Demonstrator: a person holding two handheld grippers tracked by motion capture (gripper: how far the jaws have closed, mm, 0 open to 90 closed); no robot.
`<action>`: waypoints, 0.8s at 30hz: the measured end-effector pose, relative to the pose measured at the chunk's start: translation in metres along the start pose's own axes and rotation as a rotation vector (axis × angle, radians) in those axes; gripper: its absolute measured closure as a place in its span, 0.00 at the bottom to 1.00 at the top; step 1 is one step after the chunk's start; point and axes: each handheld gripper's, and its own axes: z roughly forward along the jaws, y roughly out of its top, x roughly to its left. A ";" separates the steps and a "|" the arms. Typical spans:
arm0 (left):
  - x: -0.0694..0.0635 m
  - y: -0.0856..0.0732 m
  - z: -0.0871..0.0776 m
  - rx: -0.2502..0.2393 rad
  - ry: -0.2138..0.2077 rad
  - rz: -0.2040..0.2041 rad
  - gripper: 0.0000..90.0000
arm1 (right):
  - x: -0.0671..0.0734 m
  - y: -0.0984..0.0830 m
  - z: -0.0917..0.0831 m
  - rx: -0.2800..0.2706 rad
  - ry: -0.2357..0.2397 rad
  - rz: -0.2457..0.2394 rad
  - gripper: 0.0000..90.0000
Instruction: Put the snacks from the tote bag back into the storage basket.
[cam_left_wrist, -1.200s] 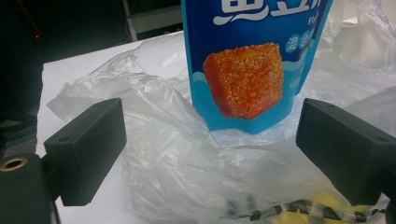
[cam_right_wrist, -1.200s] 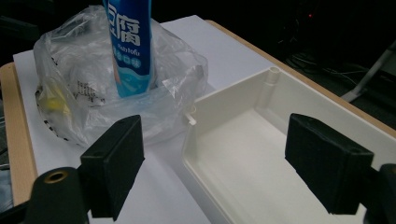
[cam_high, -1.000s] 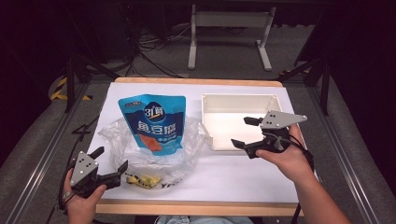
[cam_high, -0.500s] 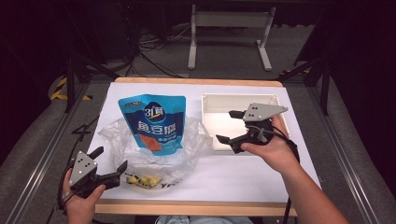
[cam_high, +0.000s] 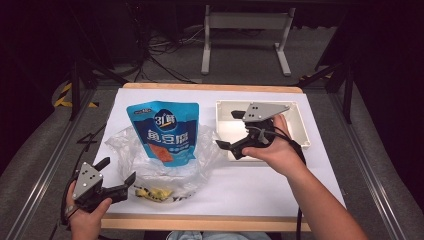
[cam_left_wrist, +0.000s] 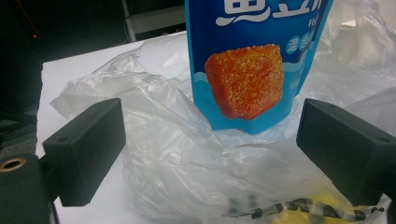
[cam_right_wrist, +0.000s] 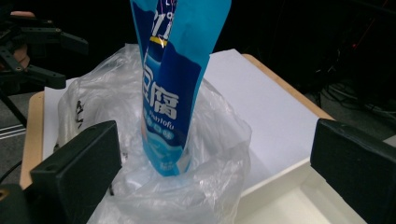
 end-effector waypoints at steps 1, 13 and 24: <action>0.000 0.000 0.000 0.000 0.000 0.002 0.10 | 0.000 0.001 0.002 -0.006 -0.004 -0.008 0.03; 0.000 0.000 0.000 -0.003 -0.003 -0.001 0.10 | 0.001 0.008 0.035 -0.006 0.012 -0.051 0.09; 0.001 0.000 0.000 -0.006 -0.003 0.000 0.10 | 0.002 0.003 0.074 -0.003 0.050 -0.060 0.13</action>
